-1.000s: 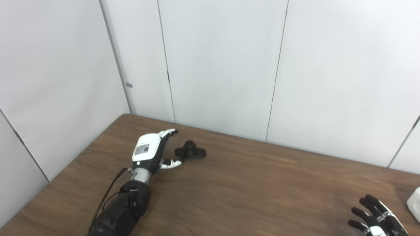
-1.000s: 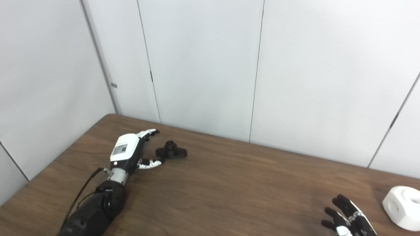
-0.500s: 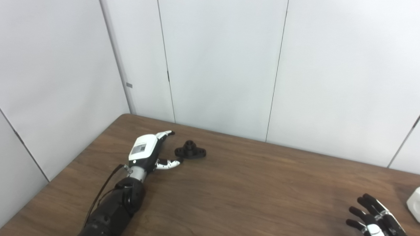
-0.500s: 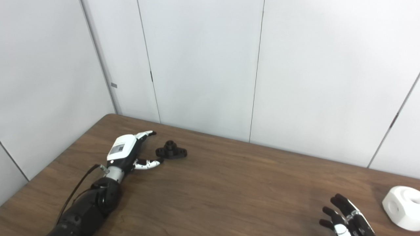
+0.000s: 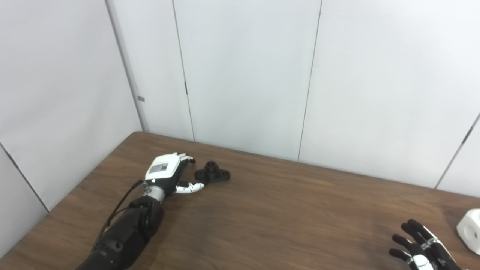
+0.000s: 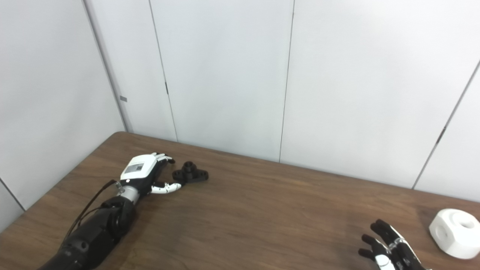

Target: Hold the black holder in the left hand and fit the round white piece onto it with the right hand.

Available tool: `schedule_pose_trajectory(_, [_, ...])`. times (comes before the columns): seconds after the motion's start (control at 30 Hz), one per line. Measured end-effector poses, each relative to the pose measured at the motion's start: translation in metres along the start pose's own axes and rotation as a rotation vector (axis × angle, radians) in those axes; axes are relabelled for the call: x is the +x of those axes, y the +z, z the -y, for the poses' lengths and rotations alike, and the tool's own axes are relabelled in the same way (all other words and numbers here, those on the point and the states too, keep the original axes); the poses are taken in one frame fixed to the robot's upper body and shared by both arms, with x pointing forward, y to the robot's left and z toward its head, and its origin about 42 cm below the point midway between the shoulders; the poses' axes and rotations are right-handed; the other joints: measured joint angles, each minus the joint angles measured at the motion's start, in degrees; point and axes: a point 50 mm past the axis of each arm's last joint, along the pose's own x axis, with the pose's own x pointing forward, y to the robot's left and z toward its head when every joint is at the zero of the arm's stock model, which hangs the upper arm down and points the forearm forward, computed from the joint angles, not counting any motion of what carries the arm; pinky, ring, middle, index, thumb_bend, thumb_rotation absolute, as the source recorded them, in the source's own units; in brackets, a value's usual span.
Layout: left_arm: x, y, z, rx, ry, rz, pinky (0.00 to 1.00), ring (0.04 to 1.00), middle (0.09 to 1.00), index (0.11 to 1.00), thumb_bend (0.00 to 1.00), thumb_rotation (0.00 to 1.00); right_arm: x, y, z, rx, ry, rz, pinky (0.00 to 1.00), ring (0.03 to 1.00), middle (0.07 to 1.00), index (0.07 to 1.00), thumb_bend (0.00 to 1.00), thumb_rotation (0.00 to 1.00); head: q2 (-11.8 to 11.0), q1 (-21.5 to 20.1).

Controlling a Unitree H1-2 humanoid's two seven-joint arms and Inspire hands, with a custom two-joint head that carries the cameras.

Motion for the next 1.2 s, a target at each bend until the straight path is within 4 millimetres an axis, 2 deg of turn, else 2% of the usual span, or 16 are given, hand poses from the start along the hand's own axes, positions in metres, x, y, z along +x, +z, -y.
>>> schedule_pose_trajectory(0.43, [0.004,0.007,-0.002,0.006,-0.021,0.002,1.0,0.982,0.924,0.77,0.99,0.59,0.0,0.0,-0.001,-0.002,0.005,-0.001,0.61,0.732,0.812,0.779,0.44,0.45,0.8,-0.6])
schedule_pose_trajectory(0.8, [0.004,0.021,-0.001,-0.029,-0.03,0.026,1.0,0.981,0.923,0.758,0.98,0.52,0.0,-0.001,-0.004,0.004,0.008,-0.001,0.62,0.731,0.811,0.776,0.42,0.44,1.0,-1.7])
schedule_pose_trajectory(1.03, [0.004,0.023,-0.001,-0.108,-0.015,0.025,1.0,0.958,0.898,0.705,0.99,0.39,0.001,-0.001,-0.006,0.011,0.008,-0.001,0.62,0.734,0.812,0.777,0.42,0.43,1.0,-2.0])
schedule_pose_trajectory(1.2, [0.003,0.03,0.004,-0.152,0.007,0.05,1.0,0.946,0.89,0.699,0.99,0.36,0.001,-0.002,-0.006,0.012,0.008,-0.002,0.62,0.73,0.811,0.774,0.42,0.43,1.1,-2.1])
